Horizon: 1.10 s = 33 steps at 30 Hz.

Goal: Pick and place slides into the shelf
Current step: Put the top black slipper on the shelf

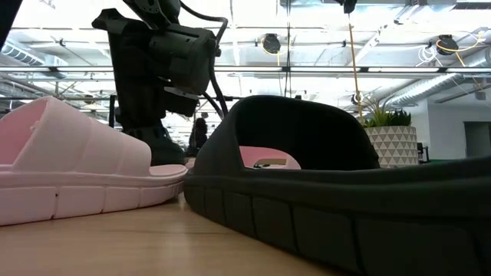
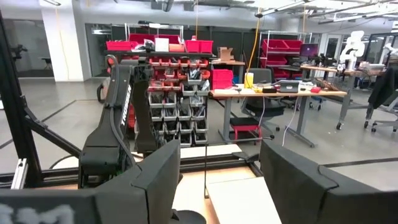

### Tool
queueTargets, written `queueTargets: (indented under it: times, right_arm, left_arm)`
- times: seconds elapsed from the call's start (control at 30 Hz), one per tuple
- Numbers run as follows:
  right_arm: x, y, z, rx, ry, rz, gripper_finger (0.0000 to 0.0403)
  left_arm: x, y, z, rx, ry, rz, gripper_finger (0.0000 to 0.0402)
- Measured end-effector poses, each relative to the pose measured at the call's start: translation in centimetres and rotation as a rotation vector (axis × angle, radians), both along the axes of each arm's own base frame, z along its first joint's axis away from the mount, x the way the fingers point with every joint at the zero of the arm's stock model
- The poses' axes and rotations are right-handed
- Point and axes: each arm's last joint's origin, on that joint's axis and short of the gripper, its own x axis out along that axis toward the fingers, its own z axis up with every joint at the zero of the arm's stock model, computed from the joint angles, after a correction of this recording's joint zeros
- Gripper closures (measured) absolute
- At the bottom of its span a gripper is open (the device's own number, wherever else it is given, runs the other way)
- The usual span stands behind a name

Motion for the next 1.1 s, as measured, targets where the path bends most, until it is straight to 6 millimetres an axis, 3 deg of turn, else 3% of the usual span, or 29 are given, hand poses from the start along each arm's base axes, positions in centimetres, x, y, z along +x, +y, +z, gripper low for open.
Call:
queueTargets:
  times: [0.13,0.3,0.53,0.73,0.9,1.1]
  right_arm:
    - [0.0,0.0,0.0,0.0,0.0,0.0,0.019]
    - [0.0,0.0,0.0,-0.002,0.0,0.0,0.019]
    - [0.0,0.0,0.0,-0.003,0.0,-0.001,0.019]
    - [0.0,0.0,0.1,-0.006,-0.01,-0.001,0.019]
    - [-0.3,0.0,0.6,-0.026,-0.052,-0.002,0.019]
    - [-0.6,0.1,1.1,-0.041,-0.091,-0.008,0.019]
  left_arm:
    - [0.1,-0.3,0.3,-0.003,0.0,-0.002,0.0397]
    - [0.6,-0.8,2.5,0.043,0.039,-0.029,0.0399]
    - [1.5,-1.7,8.6,0.122,0.079,-0.063,0.04]
    - [2.4,-2.3,14.2,0.188,-0.049,-0.206,0.0401]
    - [2.3,-1.0,17.3,0.273,-0.028,-0.313,0.0401]
    - [1.7,3.6,18.5,0.316,0.11,-0.318,0.0401]
